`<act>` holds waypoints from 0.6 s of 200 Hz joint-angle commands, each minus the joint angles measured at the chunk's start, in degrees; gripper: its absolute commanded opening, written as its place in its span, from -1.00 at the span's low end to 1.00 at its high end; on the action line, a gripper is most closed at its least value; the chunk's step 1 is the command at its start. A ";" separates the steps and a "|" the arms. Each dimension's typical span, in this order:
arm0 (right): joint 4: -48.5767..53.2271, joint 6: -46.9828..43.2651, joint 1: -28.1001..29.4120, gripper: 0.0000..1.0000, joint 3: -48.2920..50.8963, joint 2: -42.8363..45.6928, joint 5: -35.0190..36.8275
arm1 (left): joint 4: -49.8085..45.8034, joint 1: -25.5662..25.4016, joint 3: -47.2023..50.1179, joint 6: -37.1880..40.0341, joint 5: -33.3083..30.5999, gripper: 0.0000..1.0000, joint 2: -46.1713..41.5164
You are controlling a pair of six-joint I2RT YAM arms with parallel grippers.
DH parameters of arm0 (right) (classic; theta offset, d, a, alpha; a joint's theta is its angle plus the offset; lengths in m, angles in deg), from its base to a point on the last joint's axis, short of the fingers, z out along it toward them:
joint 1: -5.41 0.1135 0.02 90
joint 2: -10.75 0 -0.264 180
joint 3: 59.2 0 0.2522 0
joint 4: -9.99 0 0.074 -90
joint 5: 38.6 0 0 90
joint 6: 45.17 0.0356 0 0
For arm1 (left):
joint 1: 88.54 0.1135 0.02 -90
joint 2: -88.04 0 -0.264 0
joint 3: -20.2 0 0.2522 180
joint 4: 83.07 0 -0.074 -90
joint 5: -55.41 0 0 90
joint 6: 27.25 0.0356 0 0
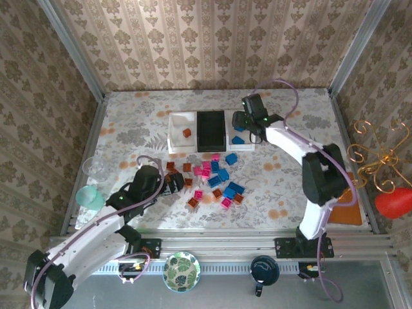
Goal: Sort the legos into containers by color
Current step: Place the lego in the container, then pick up the lego from the middle-left of the table.
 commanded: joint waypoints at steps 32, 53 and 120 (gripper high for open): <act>-6.57 4.23 6.48 0.29 20.06 18.22 -1.80 | 0.88 0.50 -4.60 3.93 0.98 0.54 10.59; -7.61 6.12 7.76 0.29 25.82 21.92 -1.18 | -0.56 0.32 -5.71 3.67 -0.91 0.51 14.83; -6.84 8.10 8.15 0.29 30.42 28.14 1.39 | -0.92 0.53 -3.00 2.85 -5.60 0.42 18.26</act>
